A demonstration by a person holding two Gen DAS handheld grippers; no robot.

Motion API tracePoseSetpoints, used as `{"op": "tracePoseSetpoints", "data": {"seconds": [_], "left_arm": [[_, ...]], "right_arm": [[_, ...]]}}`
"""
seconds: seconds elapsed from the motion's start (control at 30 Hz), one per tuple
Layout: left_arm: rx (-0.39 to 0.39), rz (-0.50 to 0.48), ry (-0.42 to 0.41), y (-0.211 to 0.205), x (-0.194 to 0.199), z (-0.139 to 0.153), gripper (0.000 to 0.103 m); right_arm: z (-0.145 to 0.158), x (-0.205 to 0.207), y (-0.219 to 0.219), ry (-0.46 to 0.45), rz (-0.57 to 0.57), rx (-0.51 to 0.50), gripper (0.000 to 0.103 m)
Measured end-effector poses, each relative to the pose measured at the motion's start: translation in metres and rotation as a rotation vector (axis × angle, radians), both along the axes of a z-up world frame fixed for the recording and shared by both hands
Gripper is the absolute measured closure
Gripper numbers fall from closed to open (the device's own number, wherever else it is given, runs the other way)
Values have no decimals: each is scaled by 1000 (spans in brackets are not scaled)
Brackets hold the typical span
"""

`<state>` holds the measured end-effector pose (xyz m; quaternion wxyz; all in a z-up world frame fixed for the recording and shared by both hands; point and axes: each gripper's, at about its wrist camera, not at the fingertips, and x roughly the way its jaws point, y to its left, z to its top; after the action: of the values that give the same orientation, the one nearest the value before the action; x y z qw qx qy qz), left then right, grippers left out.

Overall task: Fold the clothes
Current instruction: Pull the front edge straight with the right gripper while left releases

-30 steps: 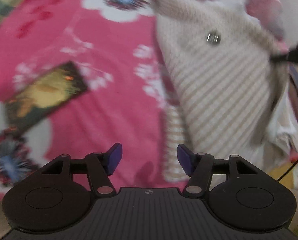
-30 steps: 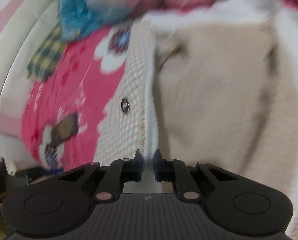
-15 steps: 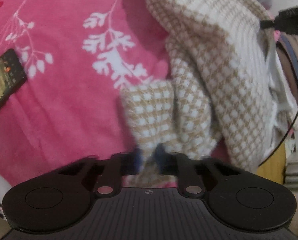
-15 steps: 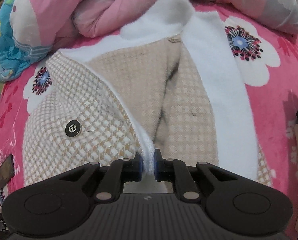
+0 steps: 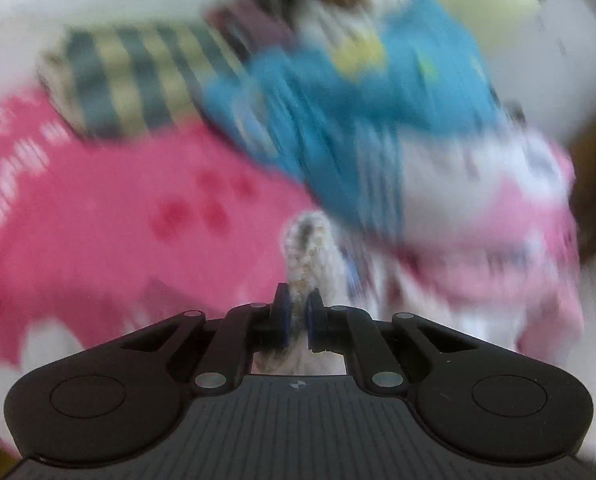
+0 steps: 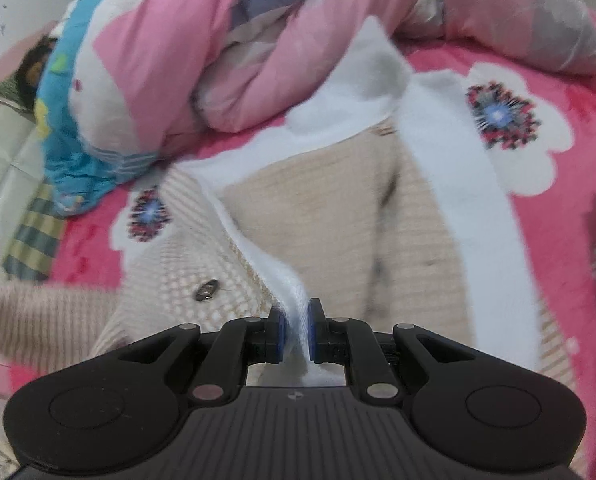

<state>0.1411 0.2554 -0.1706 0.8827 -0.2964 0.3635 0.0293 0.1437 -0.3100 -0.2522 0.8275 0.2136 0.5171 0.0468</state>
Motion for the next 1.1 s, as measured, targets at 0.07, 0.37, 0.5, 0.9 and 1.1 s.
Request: {"op": "tracePoseSetpoints", "data": {"seconds": [0.07,0.37,0.5,0.9,1.1], "left_arm": [[-7,89,-22,26,13,2,98],[-65,312,19,104,67,-21,99],[-8,352,-60,122,88,-13,99],[168,214,244,114,121,-90,74],[192,79,142,87,97,-48,52]], "right_arm": [[1,0,10,5,9,39,91],[17,-2,50,31,46,213,91],[26,4,51,18,11,258,91],[-45,21,63,135,-43,161,88],[-30,14,67,97,-38,102,58]]}}
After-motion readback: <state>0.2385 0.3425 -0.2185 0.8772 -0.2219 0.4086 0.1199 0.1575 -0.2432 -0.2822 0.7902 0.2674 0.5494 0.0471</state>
